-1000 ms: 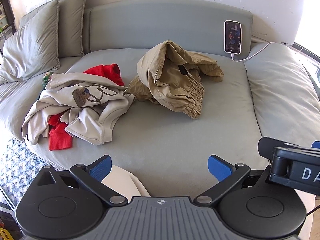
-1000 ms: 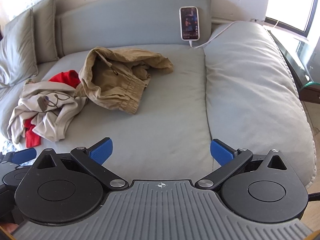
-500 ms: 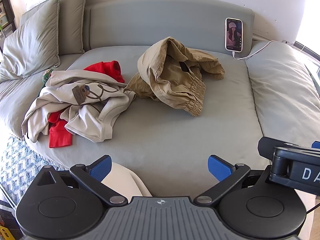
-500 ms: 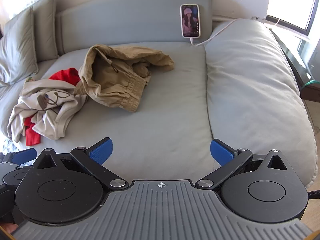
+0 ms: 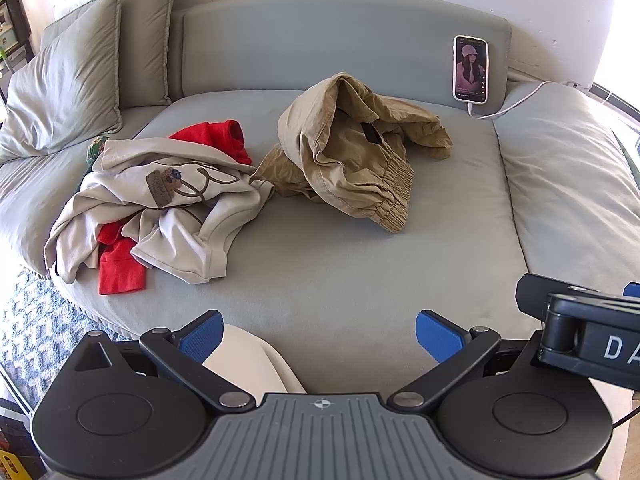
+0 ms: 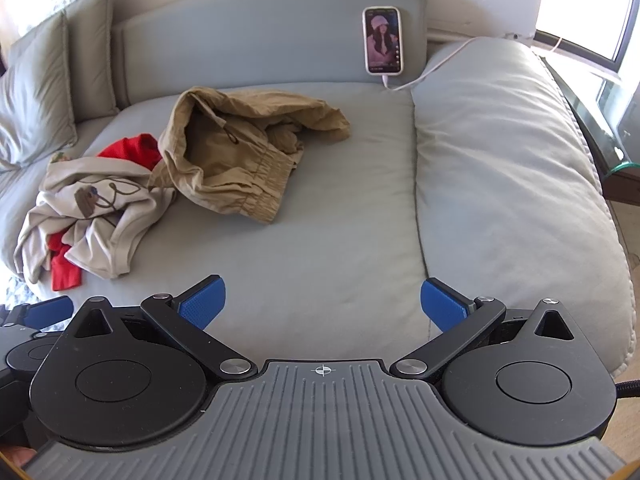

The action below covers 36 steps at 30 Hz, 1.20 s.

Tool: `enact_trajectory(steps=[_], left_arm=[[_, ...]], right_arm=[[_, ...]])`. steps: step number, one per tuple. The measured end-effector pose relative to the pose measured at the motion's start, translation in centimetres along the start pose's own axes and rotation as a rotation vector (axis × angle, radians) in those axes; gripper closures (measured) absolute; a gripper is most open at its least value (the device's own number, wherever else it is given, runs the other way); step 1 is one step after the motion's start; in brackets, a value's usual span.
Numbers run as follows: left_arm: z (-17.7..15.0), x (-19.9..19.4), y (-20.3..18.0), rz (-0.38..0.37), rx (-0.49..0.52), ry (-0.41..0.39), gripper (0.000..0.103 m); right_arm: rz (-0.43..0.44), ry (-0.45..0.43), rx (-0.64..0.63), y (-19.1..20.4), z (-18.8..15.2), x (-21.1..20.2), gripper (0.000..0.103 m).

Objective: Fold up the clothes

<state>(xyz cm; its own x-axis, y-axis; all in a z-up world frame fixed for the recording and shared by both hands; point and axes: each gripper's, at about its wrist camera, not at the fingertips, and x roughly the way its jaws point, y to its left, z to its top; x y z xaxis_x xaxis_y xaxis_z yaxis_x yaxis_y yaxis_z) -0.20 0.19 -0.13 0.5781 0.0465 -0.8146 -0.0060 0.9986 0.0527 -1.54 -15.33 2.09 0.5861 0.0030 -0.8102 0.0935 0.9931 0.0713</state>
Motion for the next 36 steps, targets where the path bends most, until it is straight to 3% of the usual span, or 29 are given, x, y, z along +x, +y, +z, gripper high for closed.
enact_trajectory(steps=[26, 30, 36], left_arm=[[-0.2, 1.9, 1.3, 0.005, -0.04, 0.039, 0.001], [0.3, 3.1, 4.1, 0.052, -0.125, 0.03, 0.001], [0.6, 4.6, 9.1, 0.144, -0.276, 0.003, 0.001]], right_arm=[[-0.011, 0.032, -0.018, 0.7, 0.5, 1.8, 0.0], [0.023, -0.021, -0.025, 1.2, 1.7, 3.9, 0.0], [0.176, -0.178, -0.092, 2.9, 2.8, 9.1, 0.0]])
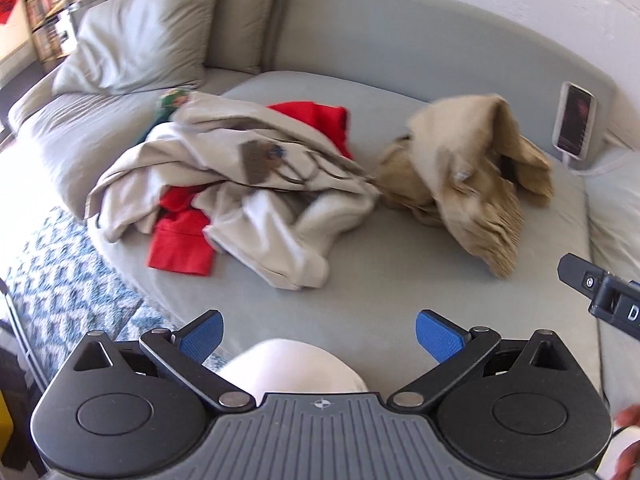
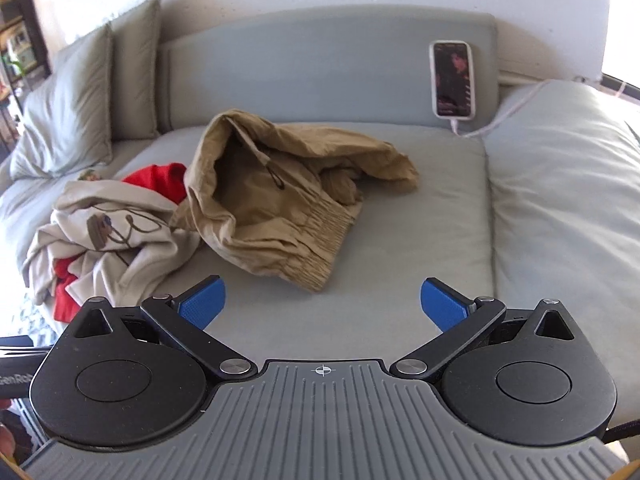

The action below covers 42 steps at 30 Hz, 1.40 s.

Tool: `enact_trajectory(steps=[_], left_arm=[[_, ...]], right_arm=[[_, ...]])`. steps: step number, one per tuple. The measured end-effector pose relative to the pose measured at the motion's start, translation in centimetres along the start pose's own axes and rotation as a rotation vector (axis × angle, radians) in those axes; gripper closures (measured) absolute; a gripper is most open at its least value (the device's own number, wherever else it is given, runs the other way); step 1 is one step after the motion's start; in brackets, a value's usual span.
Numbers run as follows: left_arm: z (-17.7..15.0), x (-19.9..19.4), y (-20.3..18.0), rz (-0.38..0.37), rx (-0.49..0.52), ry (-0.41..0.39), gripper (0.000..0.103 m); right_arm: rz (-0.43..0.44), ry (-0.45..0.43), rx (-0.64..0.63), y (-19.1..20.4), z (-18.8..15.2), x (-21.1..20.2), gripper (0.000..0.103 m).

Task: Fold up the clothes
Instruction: 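Reach the right gripper to the khaki trousers and grasp a cuff, then lift the trousers with the right gripper and shake them out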

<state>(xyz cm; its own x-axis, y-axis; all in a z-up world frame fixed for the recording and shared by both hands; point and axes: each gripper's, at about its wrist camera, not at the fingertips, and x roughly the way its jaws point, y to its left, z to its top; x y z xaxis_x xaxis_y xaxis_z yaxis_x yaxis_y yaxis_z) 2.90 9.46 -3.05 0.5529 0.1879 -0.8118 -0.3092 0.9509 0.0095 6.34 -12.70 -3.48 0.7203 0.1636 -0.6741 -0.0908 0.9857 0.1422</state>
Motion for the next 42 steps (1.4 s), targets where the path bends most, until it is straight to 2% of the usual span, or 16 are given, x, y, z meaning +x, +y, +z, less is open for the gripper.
enact_trajectory(steps=[2, 4, 9, 16, 17, 18, 19, 21, 22, 24, 28, 32, 35, 37, 40, 42], left_arm=[[0.4, 0.7, 1.0, 0.032, -0.029, 0.006, 0.001], [0.7, 1.5, 1.9, 0.045, -0.055, 0.021, 0.001], [0.8, 2.8, 3.3, 0.053, -0.114, 0.046, 0.001], [0.7, 2.9, 3.4, 0.038, -0.104, 0.039, 0.001], [0.6, 2.8, 3.3, 0.036, -0.098, 0.035, 0.001], [0.6, 2.7, 3.2, 0.034, -0.093, 0.03, 0.001], [0.5, 2.6, 3.2, 0.032, -0.088, 0.024, 0.001], [0.4, 2.0, 3.0, 0.019, -0.075, 0.011, 0.001], [0.3, 1.7, 2.9, 0.012, -0.07, 0.002, 0.001], [0.3, 0.7, 2.7, -0.003, -0.061, -0.023, 0.001], [0.4, -1.6, 2.5, -0.046, -0.058, -0.097, 0.001], [0.5, -3.7, 1.6, -0.134, -0.032, -0.155, 0.001], [0.1, -4.3, 0.3, -0.208, 0.008, -0.163, 0.001], [-0.6, -4.2, -0.9, -0.245, 0.046, -0.139, 0.001], [-1.7, -4.0, -2.8, -0.301, 0.108, -0.1, 0.001], [-2.5, -4.1, -3.9, -0.343, 0.145, -0.082, 0.001]], right_arm=[[0.035, -0.027, -0.035, 0.9, -0.3, 2.3, 0.0], [0.048, -0.002, -0.104, 2.4, -0.5, 4.8, 0.0], [0.005, -0.014, -0.316, 6.4, -1.0, 9.2, 0.0], [-0.078, -0.047, -0.597, 9.9, -1.6, 13.2, 0.01], [-0.067, -0.031, -0.635, 10.1, -1.7, 13.6, 0.016], [-0.068, -0.012, -0.666, 10.2, -1.8, 14.0, 0.041], [-0.089, 0.004, -0.68, 10.2, -1.8, 14.2, 0.071], [-0.086, 0.007, -0.568, 9.0, -0.6, 13.3, 0.093], [-0.065, 0.01, -0.482, 8.0, 0.3, 12.5, 0.095], [-0.01, -0.024, -0.303, 5.8, 2.6, 9.6, 0.097], [0.114, -0.175, 0.043, -0.8, 7.8, -0.1, 0.098], [0.259, -0.284, 0.412, -8.8, 9.4, -9.5, 0.098], [0.284, -0.278, 0.666, -14.4, 6.9, -13.6, 0.098], [0.232, -0.19, 0.765, -17.5, 4.1, -13.7, 0.096], [0.052, -0.024, 0.821, -20.6, -0.6, -11.9, 0.095], [0.016, 0.0, 0.844, -21.7, -3.3, -11.3, 0.095]])
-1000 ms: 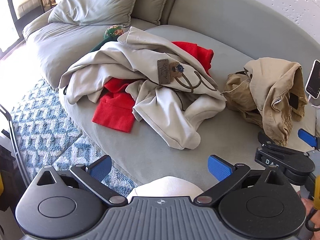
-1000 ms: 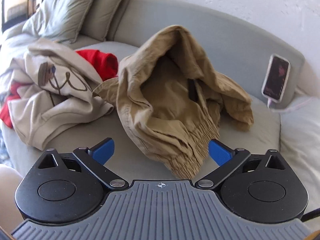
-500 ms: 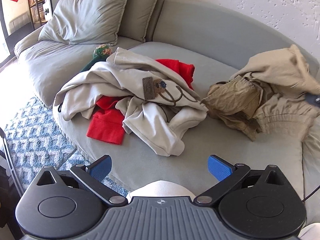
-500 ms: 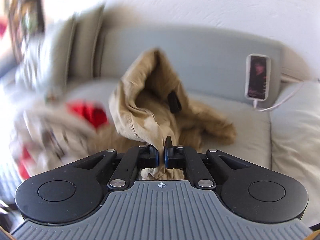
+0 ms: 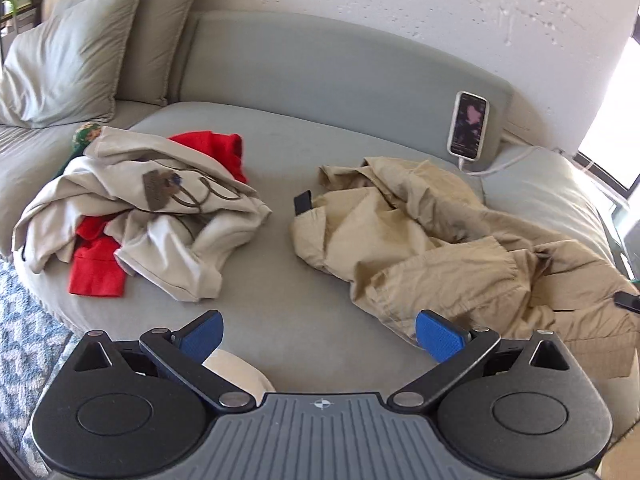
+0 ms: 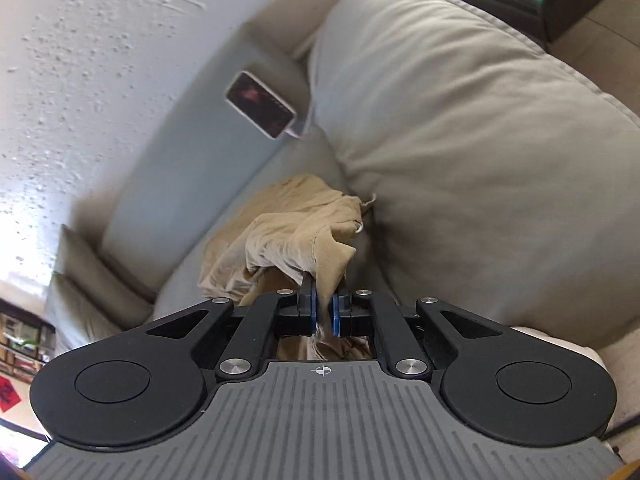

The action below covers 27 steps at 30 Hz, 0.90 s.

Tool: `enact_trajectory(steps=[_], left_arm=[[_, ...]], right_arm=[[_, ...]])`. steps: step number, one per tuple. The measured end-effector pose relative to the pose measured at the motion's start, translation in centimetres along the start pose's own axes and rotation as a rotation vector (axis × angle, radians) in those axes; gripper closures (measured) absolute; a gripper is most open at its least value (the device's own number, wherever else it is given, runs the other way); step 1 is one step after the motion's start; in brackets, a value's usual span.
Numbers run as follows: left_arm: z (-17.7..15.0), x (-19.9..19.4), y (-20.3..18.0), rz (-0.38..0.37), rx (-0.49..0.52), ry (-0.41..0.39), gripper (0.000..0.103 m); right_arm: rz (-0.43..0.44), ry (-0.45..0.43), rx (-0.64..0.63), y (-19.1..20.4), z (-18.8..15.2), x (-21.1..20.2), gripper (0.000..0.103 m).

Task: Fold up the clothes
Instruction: 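Lift the trousers with the right gripper and shake them out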

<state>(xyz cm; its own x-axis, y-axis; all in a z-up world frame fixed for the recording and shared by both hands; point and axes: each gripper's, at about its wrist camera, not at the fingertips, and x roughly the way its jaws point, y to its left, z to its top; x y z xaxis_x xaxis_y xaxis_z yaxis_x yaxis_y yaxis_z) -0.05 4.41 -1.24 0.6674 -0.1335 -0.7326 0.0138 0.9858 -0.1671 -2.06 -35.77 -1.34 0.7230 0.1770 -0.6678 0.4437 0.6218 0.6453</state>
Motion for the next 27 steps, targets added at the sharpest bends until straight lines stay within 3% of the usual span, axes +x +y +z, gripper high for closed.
enact_trajectory(steps=[2, 5, 8, 11, 13, 16, 21, 25, 27], left_arm=[[-0.4, 0.0, -0.8, -0.034, 0.025, 0.009, 0.001], [-0.1, 0.4, -1.6, -0.023, 0.056, 0.081, 0.001], [-0.3, 0.8, -0.7, -0.028, -0.007, 0.143, 0.001], [-0.1, 0.7, 0.4, -0.067, -0.063, 0.137, 0.001], [0.5, 0.2, 1.0, -0.05, -0.102, 0.086, 0.001], [2.0, -1.2, 2.2, -0.039, -0.136, -0.005, 0.001], [4.3, -5.0, 4.9, -0.096, -0.228, -0.184, 0.001], [4.8, -6.6, 6.7, -0.08, -0.257, -0.252, 0.001], [4.3, -7.1, 7.9, -0.068, -0.28, -0.258, 0.001]], right_arm=[[0.016, 0.012, 0.025, -1.4, -0.5, 0.4, 0.095], [0.051, 0.029, 0.019, -1.8, -0.6, 0.9, 0.095], [0.092, 0.032, -0.021, -0.9, -0.5, 0.7, 0.095], [0.151, 0.076, -0.042, 0.8, -0.5, 1.0, 0.095], [0.244, 0.133, -0.017, 3.1, -0.1, 1.4, 0.096], [0.356, 0.069, -0.037, 8.4, 2.4, 1.4, 0.097], [0.455, -0.276, -0.212, 20.3, 6.9, -4.5, 0.097], [0.522, -0.424, -0.534, 30.7, 4.3, -9.8, 0.097], [0.518, -0.378, -0.708, 34.9, 0.4, -9.7, 0.097]])
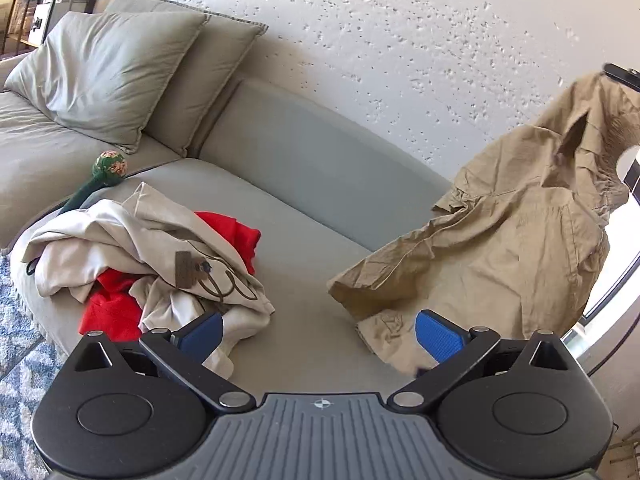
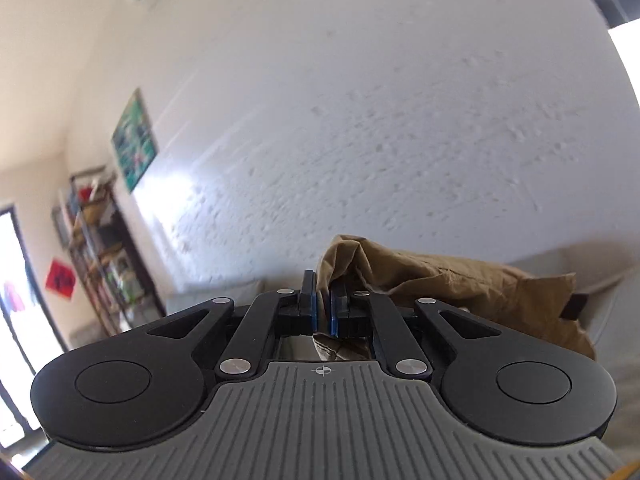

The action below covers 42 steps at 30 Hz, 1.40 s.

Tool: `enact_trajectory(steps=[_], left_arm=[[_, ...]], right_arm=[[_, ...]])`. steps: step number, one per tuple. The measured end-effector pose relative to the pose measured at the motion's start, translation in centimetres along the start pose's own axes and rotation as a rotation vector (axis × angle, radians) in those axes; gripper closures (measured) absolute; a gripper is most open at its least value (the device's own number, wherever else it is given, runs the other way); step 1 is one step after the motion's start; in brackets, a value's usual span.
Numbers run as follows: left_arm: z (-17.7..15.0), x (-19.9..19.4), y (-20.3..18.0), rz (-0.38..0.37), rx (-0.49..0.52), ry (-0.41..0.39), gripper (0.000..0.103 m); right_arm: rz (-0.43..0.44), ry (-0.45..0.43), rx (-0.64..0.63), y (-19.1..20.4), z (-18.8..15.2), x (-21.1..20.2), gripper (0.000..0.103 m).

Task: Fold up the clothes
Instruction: 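Lift the trousers with the right gripper and shake them out, then lower the trousers and regrasp the elastic cuff with the right gripper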

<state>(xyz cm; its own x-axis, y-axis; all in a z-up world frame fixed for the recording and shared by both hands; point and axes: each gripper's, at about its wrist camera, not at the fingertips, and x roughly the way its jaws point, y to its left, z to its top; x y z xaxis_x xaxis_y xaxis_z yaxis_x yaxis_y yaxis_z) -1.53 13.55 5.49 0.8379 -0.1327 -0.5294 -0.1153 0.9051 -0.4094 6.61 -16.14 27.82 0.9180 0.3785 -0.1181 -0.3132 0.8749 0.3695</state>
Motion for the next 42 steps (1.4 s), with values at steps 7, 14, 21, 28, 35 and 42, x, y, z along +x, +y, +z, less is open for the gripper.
enact_trajectory(steps=[7, 14, 21, 28, 35, 42], left_arm=[[-2.0, -2.3, 6.1, 0.242, -0.019, 0.042, 0.001], [-4.1, -1.8, 7.9, 0.285, -0.049, 0.126, 0.001], [-5.6, 2.4, 4.9, 0.223, -0.046, 0.244, 0.001], [-6.3, 5.0, 4.6, 0.216, -0.07, 0.299, 0.001], [-5.0, 8.8, 7.1, 0.318, -0.086, 0.328, 0.028], [-4.0, 11.9, 8.3, 0.301, -0.075, 0.336, 0.03]], right_arm=[[0.191, 0.556, -0.104, 8.7, -18.1, 7.7, 0.023], [0.082, 0.782, 0.091, 2.3, -26.4, 4.7, 0.025], [-0.076, 0.743, 0.358, -8.0, -27.6, -2.1, 0.024], [-0.18, 0.624, 0.566, -14.7, -28.7, -6.9, 0.024], [-0.183, 0.571, 0.641, -16.8, -28.9, -6.0, 0.024], [-0.143, 0.597, 0.829, -18.3, -30.2, -2.0, 0.026]])
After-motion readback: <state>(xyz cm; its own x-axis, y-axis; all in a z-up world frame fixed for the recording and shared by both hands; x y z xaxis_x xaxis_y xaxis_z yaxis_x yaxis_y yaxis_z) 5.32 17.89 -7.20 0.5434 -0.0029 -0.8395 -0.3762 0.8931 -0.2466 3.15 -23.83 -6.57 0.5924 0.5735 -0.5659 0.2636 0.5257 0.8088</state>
